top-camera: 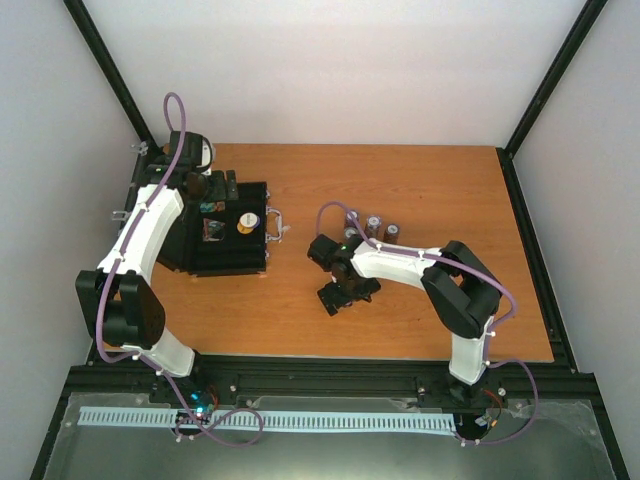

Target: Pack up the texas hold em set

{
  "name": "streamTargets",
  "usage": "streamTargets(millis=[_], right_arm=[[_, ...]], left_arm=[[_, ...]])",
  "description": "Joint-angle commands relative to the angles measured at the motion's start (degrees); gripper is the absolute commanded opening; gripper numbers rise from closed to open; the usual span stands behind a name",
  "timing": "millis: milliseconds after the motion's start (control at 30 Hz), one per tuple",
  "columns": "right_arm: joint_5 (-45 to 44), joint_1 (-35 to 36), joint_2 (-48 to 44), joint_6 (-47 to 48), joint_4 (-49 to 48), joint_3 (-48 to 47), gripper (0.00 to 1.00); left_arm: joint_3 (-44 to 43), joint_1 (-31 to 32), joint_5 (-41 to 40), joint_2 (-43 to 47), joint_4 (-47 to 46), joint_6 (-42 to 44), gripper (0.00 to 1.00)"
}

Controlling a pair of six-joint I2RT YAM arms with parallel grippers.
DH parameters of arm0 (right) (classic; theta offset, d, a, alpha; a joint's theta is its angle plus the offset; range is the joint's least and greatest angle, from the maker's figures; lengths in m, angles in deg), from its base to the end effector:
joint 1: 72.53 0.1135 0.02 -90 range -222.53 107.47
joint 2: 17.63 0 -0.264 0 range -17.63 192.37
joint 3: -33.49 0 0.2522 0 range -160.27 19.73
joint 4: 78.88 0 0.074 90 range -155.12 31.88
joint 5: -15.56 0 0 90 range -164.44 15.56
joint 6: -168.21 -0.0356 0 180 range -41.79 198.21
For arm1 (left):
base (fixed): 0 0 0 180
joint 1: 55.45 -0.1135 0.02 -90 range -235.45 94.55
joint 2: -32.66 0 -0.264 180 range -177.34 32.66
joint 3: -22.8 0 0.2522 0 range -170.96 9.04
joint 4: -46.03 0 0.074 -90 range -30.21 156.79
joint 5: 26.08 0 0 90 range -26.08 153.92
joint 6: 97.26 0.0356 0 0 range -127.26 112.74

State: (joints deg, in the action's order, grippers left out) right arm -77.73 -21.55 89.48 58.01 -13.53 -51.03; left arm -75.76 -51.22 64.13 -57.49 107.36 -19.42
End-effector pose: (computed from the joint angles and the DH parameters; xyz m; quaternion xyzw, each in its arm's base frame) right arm 0.2122 0.2586 0.1595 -0.2647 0.9637 -0.0129 0.0313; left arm 0.3353 -0.0249 0.3269 -0.0650 0.9459 -0.0470 0.3145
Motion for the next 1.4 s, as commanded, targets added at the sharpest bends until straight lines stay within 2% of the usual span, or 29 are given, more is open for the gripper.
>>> streamTargets(millis=[0, 133, 300, 467, 1033, 1367], right_arm=[[2.1, -1.2, 1.7, 0.2, -2.4, 1.8, 1.0], [1.9, -1.2, 3.4, 0.3, -3.0, 2.2, 0.97], [2.1, -1.1, 4.7, 0.7, -2.8, 1.8, 0.73], [0.6, -1.2, 4.4, 0.6, -2.3, 1.4, 0.63], [-2.0, -1.2, 3.8, -0.6, -1.5, 1.7, 0.38], [-2.5, -1.2, 2.4, -0.8, -0.4, 0.2, 0.35]], left_arm=[[-1.2, -0.4, -0.2, 0.6, 0.3, 0.9, 1.0], [-1.6, -0.4, 0.0, 0.1, 0.3, 0.8, 1.0], [-2.2, -0.4, 0.1, -0.6, 0.4, 0.8, 1.0], [-2.6, -0.4, 0.1, -1.1, 0.5, 0.8, 1.0], [-2.3, -0.4, 0.1, -1.1, 0.4, 0.9, 1.0], [-1.3, -0.4, -0.2, 0.1, 0.2, 0.9, 1.0]])
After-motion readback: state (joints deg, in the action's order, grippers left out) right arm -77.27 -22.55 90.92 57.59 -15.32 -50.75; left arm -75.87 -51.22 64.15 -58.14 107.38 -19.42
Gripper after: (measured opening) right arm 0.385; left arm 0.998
